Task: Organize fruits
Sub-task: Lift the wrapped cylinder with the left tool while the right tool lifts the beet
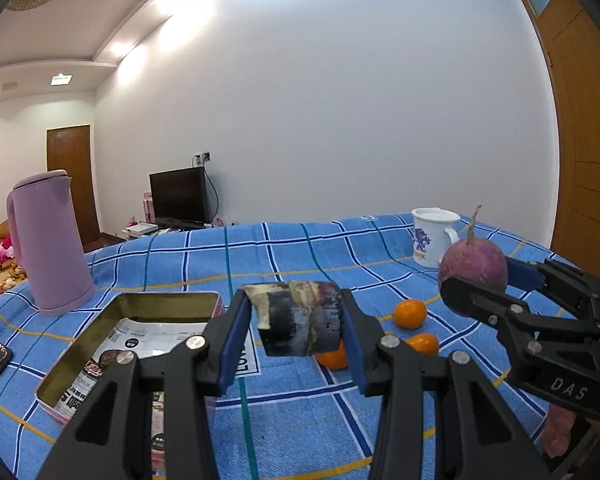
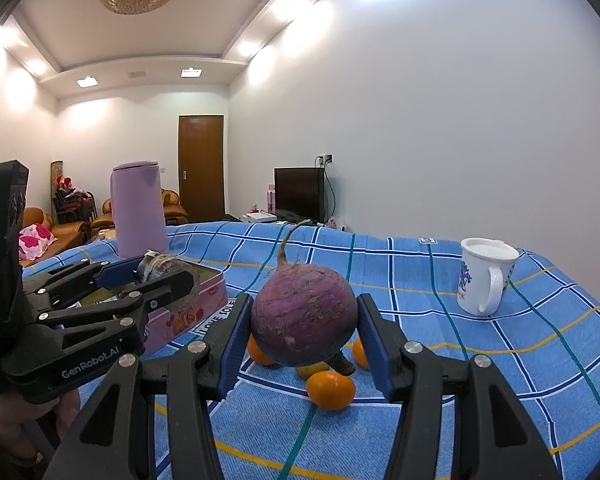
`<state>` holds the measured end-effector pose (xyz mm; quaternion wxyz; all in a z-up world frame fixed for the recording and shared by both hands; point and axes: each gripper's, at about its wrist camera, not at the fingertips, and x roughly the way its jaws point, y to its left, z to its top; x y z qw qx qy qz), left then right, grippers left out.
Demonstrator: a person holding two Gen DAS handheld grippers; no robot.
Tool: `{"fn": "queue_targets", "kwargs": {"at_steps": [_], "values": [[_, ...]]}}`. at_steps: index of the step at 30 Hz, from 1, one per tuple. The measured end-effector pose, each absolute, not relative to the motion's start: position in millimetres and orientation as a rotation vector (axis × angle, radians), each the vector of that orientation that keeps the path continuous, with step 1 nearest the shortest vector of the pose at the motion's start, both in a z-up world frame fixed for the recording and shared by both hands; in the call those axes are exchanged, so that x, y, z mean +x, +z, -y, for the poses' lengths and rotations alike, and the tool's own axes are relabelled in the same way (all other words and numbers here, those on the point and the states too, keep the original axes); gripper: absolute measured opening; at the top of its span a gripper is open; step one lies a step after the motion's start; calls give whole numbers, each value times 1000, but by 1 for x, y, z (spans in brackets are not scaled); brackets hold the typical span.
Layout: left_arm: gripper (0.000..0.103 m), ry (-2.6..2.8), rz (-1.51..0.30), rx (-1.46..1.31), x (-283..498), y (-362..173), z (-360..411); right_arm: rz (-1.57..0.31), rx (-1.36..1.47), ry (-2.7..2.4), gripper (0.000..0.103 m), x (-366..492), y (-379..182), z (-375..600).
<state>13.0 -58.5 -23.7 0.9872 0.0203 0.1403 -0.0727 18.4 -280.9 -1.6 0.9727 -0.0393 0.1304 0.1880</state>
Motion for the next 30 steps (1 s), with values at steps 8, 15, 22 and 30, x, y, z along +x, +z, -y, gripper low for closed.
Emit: {"fn": "queue_targets", "kwargs": {"at_steps": [8, 15, 22, 30], "values": [[46, -148, -284, 41, 14, -23, 58, -264, -77, 386, 54, 20, -1, 281], [46, -143, -299, 44, 16, -22, 56, -270, -76, 389, 54, 23, -1, 279], [46, -122, -315, 31, 21, -24, 43, -282, -81, 414, 54, 29, -1, 268], [46, -78, -335, 22, 27, -26, 23, -294, -93, 450, 54, 37, -2, 249]]}}
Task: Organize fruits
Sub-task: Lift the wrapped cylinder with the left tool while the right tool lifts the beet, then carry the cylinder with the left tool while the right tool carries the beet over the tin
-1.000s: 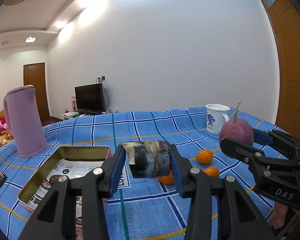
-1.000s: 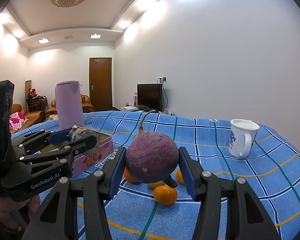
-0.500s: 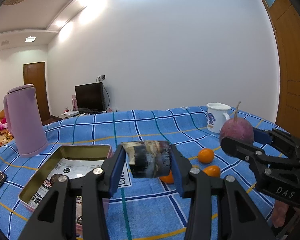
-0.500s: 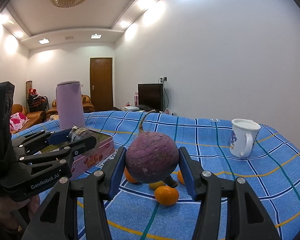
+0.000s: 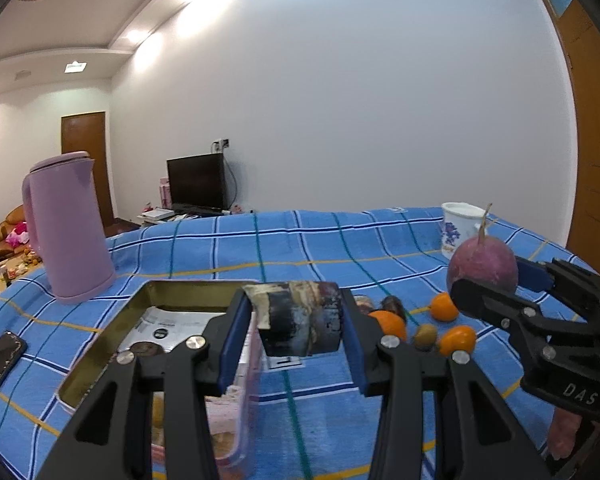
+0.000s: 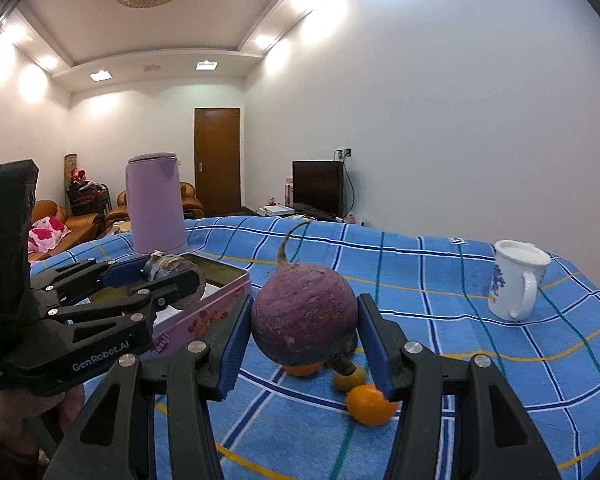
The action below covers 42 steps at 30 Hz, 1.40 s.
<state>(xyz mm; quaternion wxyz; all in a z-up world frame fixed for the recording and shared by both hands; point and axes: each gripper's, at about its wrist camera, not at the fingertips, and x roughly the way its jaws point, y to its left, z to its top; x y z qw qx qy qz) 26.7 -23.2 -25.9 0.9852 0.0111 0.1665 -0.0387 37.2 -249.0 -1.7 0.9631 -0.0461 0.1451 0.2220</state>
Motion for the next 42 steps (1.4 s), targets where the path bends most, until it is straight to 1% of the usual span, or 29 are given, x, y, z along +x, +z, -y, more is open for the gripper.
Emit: {"fn": "queue_targets", "kwargs": {"at_steps": [20, 30, 42], "values": [[46, 32, -375, 16, 41, -28, -26, -324, -116, 532, 54, 58, -5, 201], [46, 105, -391, -2, 49, -28, -65, -347, -149, 578, 54, 69, -7, 171], [46, 131, -463, 3, 66, -35, -90, -371, -178, 626, 54, 79, -3, 135]]}}
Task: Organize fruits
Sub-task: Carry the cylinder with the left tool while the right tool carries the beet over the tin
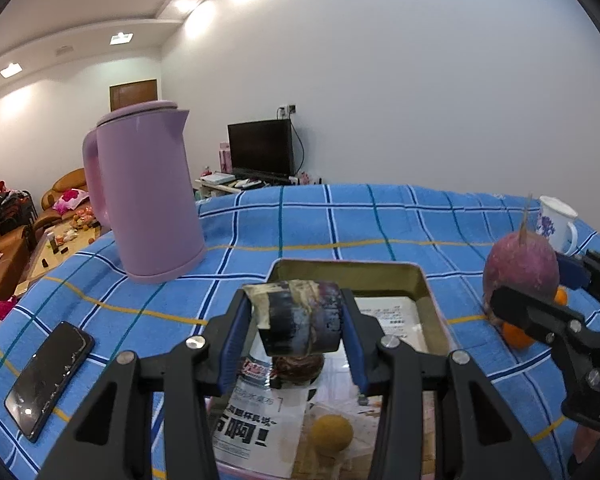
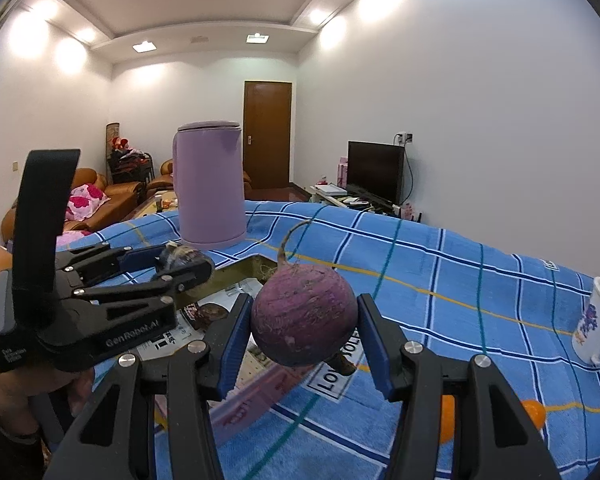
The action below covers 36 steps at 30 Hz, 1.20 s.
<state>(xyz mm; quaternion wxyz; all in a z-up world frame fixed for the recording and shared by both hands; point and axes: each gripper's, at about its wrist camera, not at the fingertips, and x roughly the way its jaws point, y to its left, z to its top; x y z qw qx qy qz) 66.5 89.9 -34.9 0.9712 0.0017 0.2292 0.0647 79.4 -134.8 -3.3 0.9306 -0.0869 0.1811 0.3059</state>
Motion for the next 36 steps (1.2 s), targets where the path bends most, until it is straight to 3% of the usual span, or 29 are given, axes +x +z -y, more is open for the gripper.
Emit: {"fn": "queue_targets", "kwargs": {"at_steps": [36], "values": [[46, 90, -637, -12, 106, -55, -108, -557, -158, 695, 55, 122, -26, 92]]}}
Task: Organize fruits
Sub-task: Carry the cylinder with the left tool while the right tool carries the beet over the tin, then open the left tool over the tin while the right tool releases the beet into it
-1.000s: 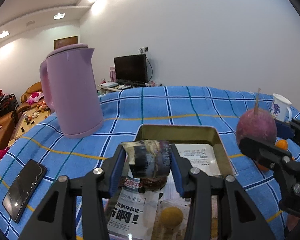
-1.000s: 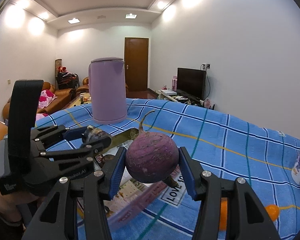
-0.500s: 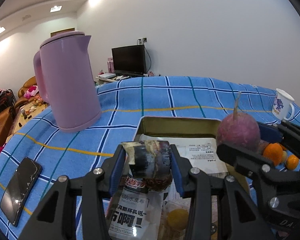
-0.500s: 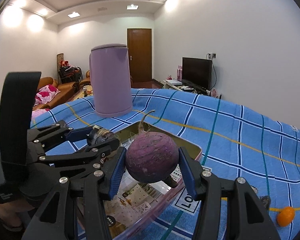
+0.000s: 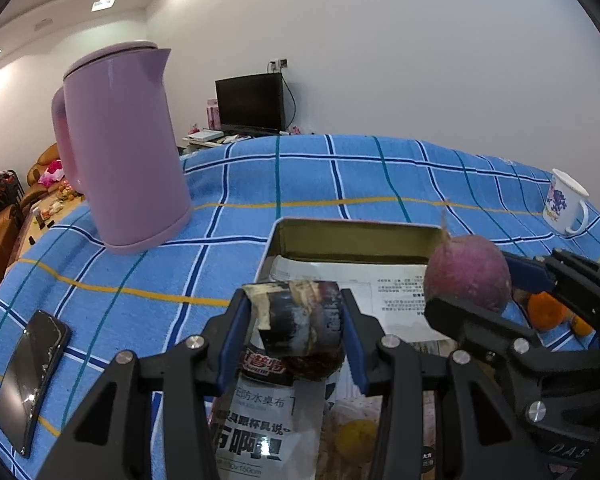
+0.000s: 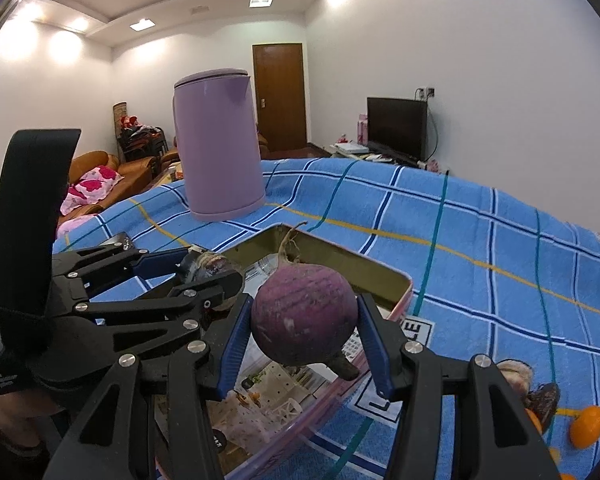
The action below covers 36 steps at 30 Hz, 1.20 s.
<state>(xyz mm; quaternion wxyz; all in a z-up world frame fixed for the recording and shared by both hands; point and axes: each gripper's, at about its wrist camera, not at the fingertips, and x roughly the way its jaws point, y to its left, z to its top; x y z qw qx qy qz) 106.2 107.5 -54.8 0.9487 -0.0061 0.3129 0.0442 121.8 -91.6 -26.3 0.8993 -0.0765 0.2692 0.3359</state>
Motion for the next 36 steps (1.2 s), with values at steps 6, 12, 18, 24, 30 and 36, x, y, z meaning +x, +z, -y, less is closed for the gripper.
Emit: {"fn": "queue_targets", "kwargs": {"at_steps": [6, 12, 18, 24, 30, 36], "values": [[48, 99, -636, -6, 107, -55, -107, -591, -141, 706, 55, 127, -30, 93], [70, 137, -585, -24, 99, -50, -112, -556, -123, 702, 65, 123, -26, 97], [82, 186, -508, 5, 85, -44, -107, -515, -127, 656, 70, 114, -22, 103], [101, 171, -443, -6, 67, -35, -98, -480, -158, 579, 70, 96, -11, 126], [101, 73, -437, -2, 57, -26, -61, -474, -164, 492, 70, 75, -2, 181], [101, -25, -463, 39, 55, -28, -16, -512, -134, 312, 70, 68, -6, 253]]}}
